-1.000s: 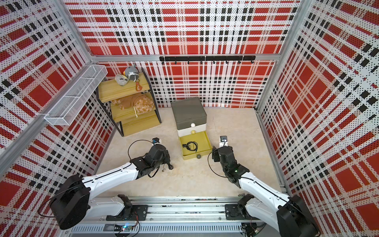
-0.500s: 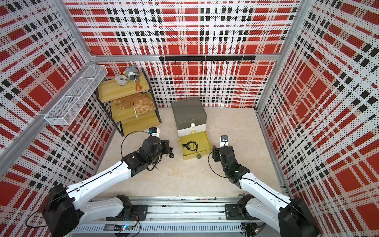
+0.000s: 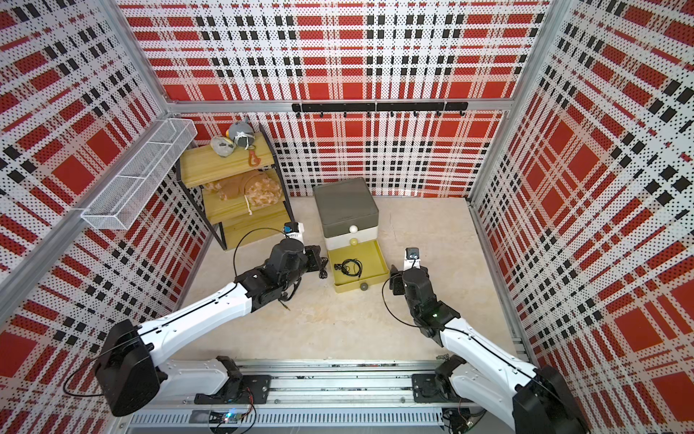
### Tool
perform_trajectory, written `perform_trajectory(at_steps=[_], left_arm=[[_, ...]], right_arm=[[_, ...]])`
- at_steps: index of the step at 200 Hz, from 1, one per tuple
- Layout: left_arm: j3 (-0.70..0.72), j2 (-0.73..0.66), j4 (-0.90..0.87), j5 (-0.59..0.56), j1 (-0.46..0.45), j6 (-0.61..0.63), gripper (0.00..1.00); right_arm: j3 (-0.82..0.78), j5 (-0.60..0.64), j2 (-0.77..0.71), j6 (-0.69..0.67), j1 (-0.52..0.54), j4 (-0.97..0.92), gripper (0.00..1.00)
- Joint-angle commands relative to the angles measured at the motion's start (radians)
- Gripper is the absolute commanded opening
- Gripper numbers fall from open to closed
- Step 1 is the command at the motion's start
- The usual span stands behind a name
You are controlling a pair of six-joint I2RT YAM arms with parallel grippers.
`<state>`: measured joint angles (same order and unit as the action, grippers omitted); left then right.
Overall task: Place the wired earphones into the drawer by color
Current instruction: Place the wired earphones in the drawer.
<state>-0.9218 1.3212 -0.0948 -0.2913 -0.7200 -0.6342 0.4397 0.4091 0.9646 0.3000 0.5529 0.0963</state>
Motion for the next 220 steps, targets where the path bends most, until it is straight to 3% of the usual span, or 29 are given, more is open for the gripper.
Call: perform_trajectory(at_steps=[1,75,220], left_arm=[[-0.045,0.042,0.077,0.020,-0.010,0.017,0.00],[-0.134,0.200,0.158,0.051,-0.027,0.025,0.00],[-0.131,0.440,0.379,0.051,-0.026,-0.033,0.02]], right_arm=[[-0.017,0.016,-0.020,-0.001,-0.008,0.002,0.71],[-0.019,0.019,-0.029,-0.001,-0.008,-0.001,0.71],[-0.021,0.015,-0.030,0.001,-0.008,0.001,0.71]])
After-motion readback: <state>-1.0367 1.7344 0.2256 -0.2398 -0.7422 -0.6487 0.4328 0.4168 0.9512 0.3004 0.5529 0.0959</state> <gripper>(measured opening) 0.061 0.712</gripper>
